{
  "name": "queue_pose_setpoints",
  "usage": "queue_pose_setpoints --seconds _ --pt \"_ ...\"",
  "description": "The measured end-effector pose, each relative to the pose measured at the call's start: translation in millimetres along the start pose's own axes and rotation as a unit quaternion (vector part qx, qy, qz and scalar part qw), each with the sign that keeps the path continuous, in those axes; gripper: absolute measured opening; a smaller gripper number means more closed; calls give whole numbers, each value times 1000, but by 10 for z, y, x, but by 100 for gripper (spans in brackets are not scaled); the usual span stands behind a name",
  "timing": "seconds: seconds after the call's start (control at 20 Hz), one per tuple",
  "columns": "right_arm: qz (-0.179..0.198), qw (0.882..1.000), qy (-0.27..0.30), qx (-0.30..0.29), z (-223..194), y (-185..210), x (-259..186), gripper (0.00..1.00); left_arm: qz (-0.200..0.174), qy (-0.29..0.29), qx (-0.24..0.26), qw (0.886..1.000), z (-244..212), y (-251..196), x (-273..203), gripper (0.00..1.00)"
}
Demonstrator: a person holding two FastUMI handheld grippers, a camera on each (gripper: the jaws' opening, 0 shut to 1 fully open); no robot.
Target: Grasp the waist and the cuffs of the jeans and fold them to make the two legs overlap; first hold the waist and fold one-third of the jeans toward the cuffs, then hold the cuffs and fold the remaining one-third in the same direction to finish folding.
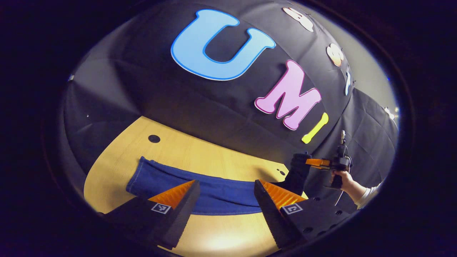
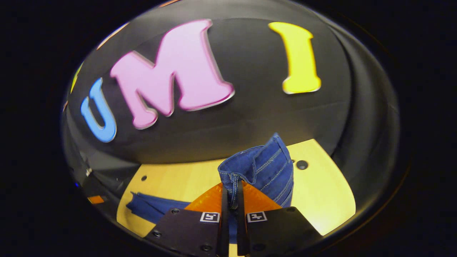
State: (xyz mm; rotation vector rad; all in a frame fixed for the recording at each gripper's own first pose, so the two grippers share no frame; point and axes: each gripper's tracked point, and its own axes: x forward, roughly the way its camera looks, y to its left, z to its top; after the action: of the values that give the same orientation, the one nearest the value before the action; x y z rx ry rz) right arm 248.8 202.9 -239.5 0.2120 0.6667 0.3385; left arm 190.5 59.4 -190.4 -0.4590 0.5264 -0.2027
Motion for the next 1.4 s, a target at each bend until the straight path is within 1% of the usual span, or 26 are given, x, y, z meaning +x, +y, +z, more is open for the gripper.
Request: queue_pose_setpoints --seconds 0.1,0.2,0.25,0.3,0.35,0.4,0.45,0.5,0.55,0.6,0.65,0.7,0.75,0.8,0.9,1.0,1.1,1.15,1.2,1.25,1.4 --pt "41 998 52 -8 -524 548 292 12 11 10 4 1000 -75 143 -76 97" --pt "71 992 100 -21 -1126 962 503 13 20 21 5 1000 -131 238 -103 97" --pt "78 988 132 -29 -1440 1046 650 12 23 23 2 999 -149 252 -108 97" --pt "81 983 160 -38 -1775 1058 685 12 20 24 -9 999 -137 227 -94 97" --pt "77 978 184 -56 -2197 1135 817 13 14 27 -24 999 -169 228 -91 97" --pt "74 973 205 -74 -2436 1096 850 13 12 35 -32 999 -210 245 -80 97" --pt "79 967 225 -86 -2625 1071 858 13 19 49 -32 998 -279 279 -61 97" --pt "87 965 231 -91 -2595 1090 784 13 32 67 -25 997 -341 364 -28 96" --pt "99 967 222 -76 -2599 1162 824 14 45 81 -22 996 -393 456 29 96" --pt "126 963 231 -49 -2567 1271 781 13 55 96 -31 993 -437 532 88 97" --pt "144 961 235 -30 -2510 1373 695 39 56 106 -49 992 -473 562 149 97" --pt "152 962 225 -31 -2435 1422 629 65 60 115 -74 989 -485 605 226 97" --pt "153 965 207 -46 -2338 1399 604 91 75 129 -99 984 -534 691 267 96" --pt "166 965 193 -60 -2221 1400 457 98 94 145 -116 978 -571 809 296 97" --pt "184 966 161 -78 -1975 1387 159 98 149 181 -129 964 -740 1186 337 97" --pt "186 970 131 -89 -1746 1277 -89 98 170 206 -141 953 -809 1423 391 98" --pt "183 973 113 -84 -1575 1110 -324 98 203 232 -150 939 -900 1682 433 97" --pt "177 975 107 -80 -1530 1027 -387 98 213 242 -150 935 -950 1794 462 97" --pt "170 977 103 -77 -1463 890 -467 97 225 252 -146 930 -952 1880 489 97" --pt "161 979 101 -73 -1425 752 -538 97 232 260 -136 928 -948 1918 542 97" --pt "136 984 98 -52 -1404 425 -633 97 261 298 -92 913 -994 2057 637 97"
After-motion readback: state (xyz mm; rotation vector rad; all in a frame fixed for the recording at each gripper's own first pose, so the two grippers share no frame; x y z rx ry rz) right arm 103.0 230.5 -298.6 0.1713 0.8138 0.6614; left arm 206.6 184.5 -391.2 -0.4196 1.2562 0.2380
